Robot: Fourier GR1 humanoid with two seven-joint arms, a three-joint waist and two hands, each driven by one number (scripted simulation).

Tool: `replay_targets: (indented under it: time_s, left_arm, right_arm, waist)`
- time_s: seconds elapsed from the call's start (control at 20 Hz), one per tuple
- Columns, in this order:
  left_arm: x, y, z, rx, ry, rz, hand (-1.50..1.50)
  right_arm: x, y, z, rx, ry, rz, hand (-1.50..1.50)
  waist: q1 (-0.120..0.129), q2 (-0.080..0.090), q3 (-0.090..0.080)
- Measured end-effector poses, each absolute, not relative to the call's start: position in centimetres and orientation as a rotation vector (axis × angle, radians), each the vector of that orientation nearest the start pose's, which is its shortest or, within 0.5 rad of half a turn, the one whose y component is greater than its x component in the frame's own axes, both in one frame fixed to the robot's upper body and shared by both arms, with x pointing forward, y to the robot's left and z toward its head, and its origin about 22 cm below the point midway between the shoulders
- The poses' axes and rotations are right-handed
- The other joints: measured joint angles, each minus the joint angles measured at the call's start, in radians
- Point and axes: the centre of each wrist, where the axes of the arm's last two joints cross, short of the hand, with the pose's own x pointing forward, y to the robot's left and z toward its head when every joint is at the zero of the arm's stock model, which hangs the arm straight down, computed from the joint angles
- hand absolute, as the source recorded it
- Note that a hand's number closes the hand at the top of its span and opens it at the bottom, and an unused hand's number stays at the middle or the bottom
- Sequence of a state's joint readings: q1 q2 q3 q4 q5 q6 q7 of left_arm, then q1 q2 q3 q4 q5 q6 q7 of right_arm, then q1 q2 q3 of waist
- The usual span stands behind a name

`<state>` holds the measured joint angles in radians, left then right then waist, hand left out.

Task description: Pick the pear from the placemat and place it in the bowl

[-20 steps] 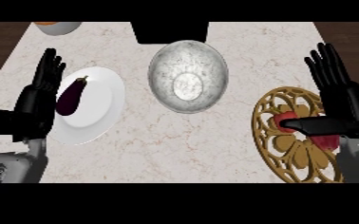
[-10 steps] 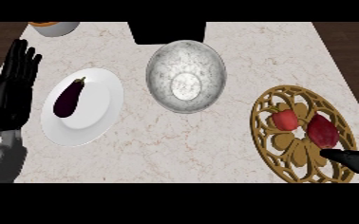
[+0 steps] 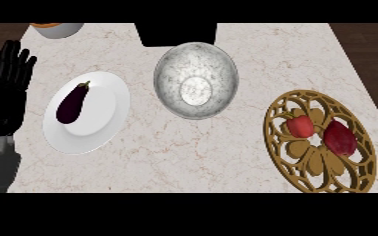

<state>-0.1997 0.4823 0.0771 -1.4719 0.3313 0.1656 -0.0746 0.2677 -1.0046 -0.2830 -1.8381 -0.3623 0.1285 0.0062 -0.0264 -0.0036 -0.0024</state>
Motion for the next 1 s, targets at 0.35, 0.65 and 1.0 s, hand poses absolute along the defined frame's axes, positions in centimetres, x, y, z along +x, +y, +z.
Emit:
replay_targets:
  time_s: [0.35, 0.65, 1.0]
  left_arm:
    - [29.0, 33.5, 8.2, 0.256, -1.775, 0.043, 0.0]
    - [29.3, 32.5, 7.8, 0.247, -1.78, 0.036, 0.0]
    - [29.7, 32.5, 8.0, 0.244, -1.785, 0.031, 0.0]
  right_arm:
    - [19.0, -44.0, 21.8, -0.467, -1.31, 0.863, -1.5]
    - [19.0, -44.9, 21.2, -0.442, -1.21, 0.933, -1.5]
    - [20.3, -44.7, 18.1, -0.432, -1.166, 0.948, -1.5]
  waist:
    - [0.011, 0.001, 0.001]
    - [0.018, 0.003, 0.002]
    - [0.027, 0.004, 0.002]
